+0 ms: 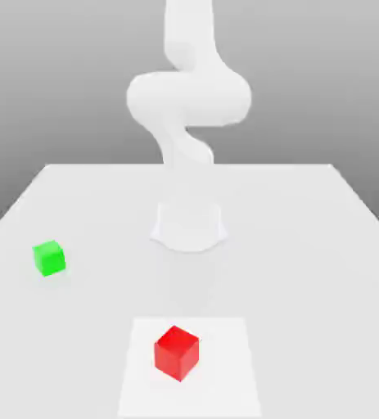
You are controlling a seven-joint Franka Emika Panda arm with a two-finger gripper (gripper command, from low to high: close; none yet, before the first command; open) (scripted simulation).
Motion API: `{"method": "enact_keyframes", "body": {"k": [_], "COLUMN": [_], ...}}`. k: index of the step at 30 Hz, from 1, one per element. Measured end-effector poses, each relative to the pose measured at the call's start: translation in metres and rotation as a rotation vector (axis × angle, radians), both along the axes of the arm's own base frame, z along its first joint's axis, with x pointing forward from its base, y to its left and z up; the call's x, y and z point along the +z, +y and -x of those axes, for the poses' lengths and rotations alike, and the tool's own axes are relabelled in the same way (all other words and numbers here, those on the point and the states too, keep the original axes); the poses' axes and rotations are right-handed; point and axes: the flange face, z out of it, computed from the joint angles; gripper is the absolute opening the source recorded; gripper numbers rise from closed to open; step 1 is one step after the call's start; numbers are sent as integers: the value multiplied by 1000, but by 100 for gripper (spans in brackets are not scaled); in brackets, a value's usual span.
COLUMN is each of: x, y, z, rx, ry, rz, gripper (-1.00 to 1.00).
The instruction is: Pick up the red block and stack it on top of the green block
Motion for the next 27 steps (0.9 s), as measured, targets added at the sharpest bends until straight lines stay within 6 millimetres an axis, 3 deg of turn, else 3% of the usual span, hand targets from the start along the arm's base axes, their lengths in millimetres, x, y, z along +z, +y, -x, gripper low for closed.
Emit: {"method": "enact_keyframes", "body": {"k": [5, 10, 15, 20, 26, 27], "x": [-110, -222, -332, -433, -504, -513], "y": [-5, -11, -16, -19, -18, -18], "z": [-53, -74, -68, -35, -27, -27], "rx": [-115, -233, -358, -490, -515, -515], "ry": [173, 337, 500, 661, 694, 694], "rz": [-62, -115, -161, -200, -206, -206], "gripper": [0, 0, 0, 0, 0, -100]}}
